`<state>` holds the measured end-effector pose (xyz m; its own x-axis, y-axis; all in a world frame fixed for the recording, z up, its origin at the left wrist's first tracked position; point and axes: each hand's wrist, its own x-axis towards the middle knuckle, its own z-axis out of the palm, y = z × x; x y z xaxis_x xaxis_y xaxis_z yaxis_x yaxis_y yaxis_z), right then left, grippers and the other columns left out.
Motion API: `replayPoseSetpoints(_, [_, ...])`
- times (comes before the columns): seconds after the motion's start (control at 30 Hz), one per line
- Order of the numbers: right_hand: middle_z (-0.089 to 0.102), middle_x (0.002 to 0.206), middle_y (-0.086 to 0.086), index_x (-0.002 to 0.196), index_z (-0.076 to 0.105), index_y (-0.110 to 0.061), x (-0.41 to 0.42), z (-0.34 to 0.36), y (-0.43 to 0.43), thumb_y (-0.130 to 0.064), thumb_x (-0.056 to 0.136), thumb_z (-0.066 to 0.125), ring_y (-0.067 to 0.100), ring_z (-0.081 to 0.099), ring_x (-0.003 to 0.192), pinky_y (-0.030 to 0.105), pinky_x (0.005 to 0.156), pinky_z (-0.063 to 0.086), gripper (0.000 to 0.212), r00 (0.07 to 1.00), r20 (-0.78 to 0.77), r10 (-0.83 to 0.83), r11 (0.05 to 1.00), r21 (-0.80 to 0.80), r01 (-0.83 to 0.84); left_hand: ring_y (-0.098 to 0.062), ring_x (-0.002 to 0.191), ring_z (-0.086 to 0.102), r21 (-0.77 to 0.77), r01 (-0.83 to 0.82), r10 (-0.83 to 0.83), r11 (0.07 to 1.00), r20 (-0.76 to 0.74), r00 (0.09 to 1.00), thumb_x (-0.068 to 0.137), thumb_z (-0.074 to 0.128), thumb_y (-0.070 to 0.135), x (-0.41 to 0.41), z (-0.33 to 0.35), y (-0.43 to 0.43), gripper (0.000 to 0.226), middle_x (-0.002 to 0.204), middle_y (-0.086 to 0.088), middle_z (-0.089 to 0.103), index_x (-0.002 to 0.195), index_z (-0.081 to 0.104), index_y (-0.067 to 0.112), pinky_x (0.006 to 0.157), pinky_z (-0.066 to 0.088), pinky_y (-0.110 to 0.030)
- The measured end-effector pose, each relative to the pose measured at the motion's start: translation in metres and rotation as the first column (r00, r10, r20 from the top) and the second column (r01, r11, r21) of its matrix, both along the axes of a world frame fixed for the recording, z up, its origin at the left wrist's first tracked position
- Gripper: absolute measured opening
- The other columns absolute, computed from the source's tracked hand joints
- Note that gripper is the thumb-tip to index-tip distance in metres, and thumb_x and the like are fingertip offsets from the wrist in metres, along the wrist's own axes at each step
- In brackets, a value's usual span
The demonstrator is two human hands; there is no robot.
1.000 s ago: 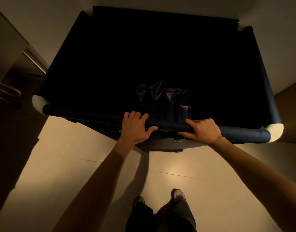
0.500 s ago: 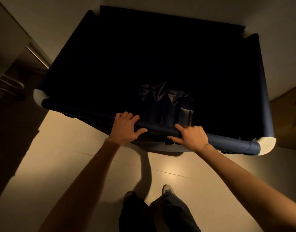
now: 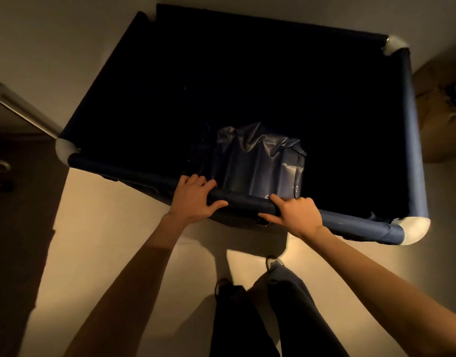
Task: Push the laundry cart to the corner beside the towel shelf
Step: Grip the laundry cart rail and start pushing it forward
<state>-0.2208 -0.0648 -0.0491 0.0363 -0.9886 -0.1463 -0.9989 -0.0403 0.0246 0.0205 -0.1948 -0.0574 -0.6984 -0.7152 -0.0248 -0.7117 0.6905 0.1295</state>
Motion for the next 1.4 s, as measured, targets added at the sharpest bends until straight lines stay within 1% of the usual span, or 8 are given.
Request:
replayPoseSetpoints(0.23, [0.067,0.080,0.004,0.118,0.052,-0.020,0.051,-0.004,0.049,-0.067,0.086,0.032,0.021,0.062,0.058,0.026,0.050,0.043,0.060,0.997,0.007,-0.079,0.995,-0.062,0.079,-0.030,0.088,0.056,0.006,0.141,-0.141,0.990,0.062,0.988,0.077,0.027,0.072,0.031,0.001,0.018,0.075,0.093,-0.011,0.065,0.108,0.062,0.014,0.083,0.037,-0.043])
replayPoseSetpoints(0.33, [0.064,0.059,0.002,0.093,0.059,-0.019,0.046,-0.008,0.059,-0.069,0.084,0.028,0.018,0.053,0.038,0.016,0.039,0.022,0.060,0.999,0.000,-0.045,0.985,-0.165,0.044,-0.031,0.091,0.055,-0.002,0.151,-0.151,0.989,0.063,0.987,0.076,0.022,0.073,0.026,0.003,0.028,0.078,0.097,-0.012,0.064,0.111,0.061,0.014,0.084,0.034,-0.042])
replayPoseSetpoints(0.43, [0.056,0.046,-0.002,0.080,0.058,-0.020,0.032,-0.007,0.067,-0.069,0.088,0.014,0.015,0.045,0.028,0.010,0.042,0.003,0.066,0.998,0.011,-0.056,0.966,-0.254,0.057,-0.032,0.091,0.054,-0.014,0.143,-0.141,0.990,0.063,0.988,0.076,0.020,0.073,0.014,0.004,0.041,0.080,0.097,-0.014,0.065,0.112,0.060,0.014,0.083,0.033,-0.042])
replayPoseSetpoints(0.6, [0.059,0.054,0.000,0.089,0.058,-0.019,-0.007,-0.022,0.071,-0.070,0.089,0.010,0.018,0.049,0.033,0.018,0.034,0.034,0.070,0.999,0.031,0.010,0.973,-0.231,-0.002,-0.029,0.100,0.050,0.002,0.080,-0.080,0.997,0.103,0.992,0.083,0.032,0.072,-0.008,0.004,0.059,0.069,0.107,-0.010,0.062,0.118,0.054,0.018,0.089,0.029,-0.040])
replayPoseSetpoints(0.8, [0.061,0.057,0.001,0.095,0.060,-0.019,-0.041,-0.028,0.046,-0.071,0.088,0.009,0.016,0.051,0.036,0.022,0.035,0.044,0.073,0.995,0.067,0.075,0.975,-0.213,-0.059,-0.027,0.105,0.049,0.035,-0.018,0.014,0.999,0.136,0.991,0.084,0.035,0.071,-0.031,0.006,0.055,0.064,0.112,-0.008,0.060,0.119,0.052,0.020,0.091,0.028,-0.039])
replayPoseSetpoints(0.97, [0.062,0.057,0.003,0.096,0.061,-0.018,-0.065,-0.027,0.022,-0.071,0.089,0.008,0.016,0.051,0.036,0.021,0.037,0.044,0.075,0.985,0.093,0.142,0.967,-0.224,-0.119,-0.027,0.106,0.048,0.048,-0.091,0.083,0.995,0.156,0.984,0.084,0.034,0.071,-0.048,0.007,0.048,0.064,0.114,-0.008,0.060,0.120,0.052,0.021,0.092,0.029,-0.039])
replayPoseSetpoints(1.2, [0.061,0.051,0.001,0.090,0.065,-0.018,-0.072,-0.019,-0.013,-0.066,0.090,0.008,0.014,0.050,0.033,0.013,0.042,0.023,0.075,0.977,0.051,0.205,0.948,-0.258,-0.185,-0.026,0.104,0.049,0.070,-0.178,0.166,0.982,0.150,0.975,0.083,0.033,0.073,-0.053,0.006,0.031,0.066,0.111,-0.008,0.061,0.117,0.054,0.021,0.091,0.029,-0.039])
replayPoseSetpoints(1.4, [0.061,0.053,0.004,0.090,0.062,-0.016,-0.053,-0.020,-0.040,-0.068,0.086,0.027,0.020,0.053,0.037,0.019,0.039,0.036,0.063,0.964,0.049,0.262,0.942,-0.229,-0.245,-0.028,0.103,0.050,0.067,-0.228,0.218,0.971,0.123,0.968,0.079,0.030,0.072,-0.029,0.006,0.015,0.070,0.107,-0.010,0.061,0.118,0.056,0.019,0.091,0.031,-0.041])
